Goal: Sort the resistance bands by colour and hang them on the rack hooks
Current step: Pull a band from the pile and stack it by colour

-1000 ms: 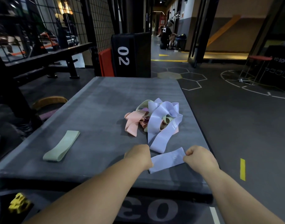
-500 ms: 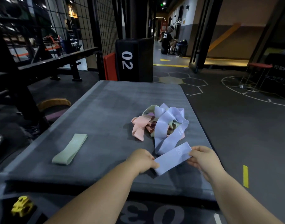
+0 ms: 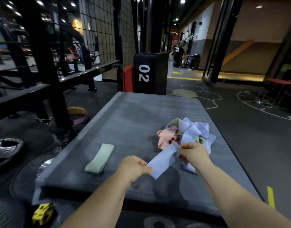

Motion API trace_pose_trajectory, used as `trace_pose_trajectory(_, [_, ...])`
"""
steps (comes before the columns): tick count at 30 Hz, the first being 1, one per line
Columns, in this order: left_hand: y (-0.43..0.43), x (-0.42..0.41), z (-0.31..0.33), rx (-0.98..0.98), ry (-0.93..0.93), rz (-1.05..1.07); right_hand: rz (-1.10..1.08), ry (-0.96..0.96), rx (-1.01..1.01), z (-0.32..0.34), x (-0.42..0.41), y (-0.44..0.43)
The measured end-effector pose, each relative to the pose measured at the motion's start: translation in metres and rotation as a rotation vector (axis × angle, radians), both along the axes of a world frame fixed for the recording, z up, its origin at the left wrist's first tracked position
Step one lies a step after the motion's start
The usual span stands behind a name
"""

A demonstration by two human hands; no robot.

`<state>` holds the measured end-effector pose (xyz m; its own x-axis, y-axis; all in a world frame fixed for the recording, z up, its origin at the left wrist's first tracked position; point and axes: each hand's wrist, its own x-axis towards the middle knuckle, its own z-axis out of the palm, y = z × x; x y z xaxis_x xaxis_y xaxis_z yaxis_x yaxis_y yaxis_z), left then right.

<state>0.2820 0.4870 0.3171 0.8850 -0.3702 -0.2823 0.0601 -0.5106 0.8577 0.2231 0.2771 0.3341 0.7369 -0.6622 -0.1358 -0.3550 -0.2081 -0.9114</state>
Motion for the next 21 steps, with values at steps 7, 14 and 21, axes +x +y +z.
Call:
trace_pose_trajectory(7, [0.061,0.018,0.007,-0.06,-0.05,0.187,0.158,0.067,-0.171,0.011,0.064,0.066])
trace_pose_trajectory(14, [0.119,0.041,0.007,-0.088,-0.062,0.368,0.292,0.089,-0.257,0.014,0.123,0.13])
trace_pose_trajectory(21, [0.169,0.072,-0.003,-0.086,-0.028,0.495,0.432,0.161,-0.364,0.004,0.179,0.183])
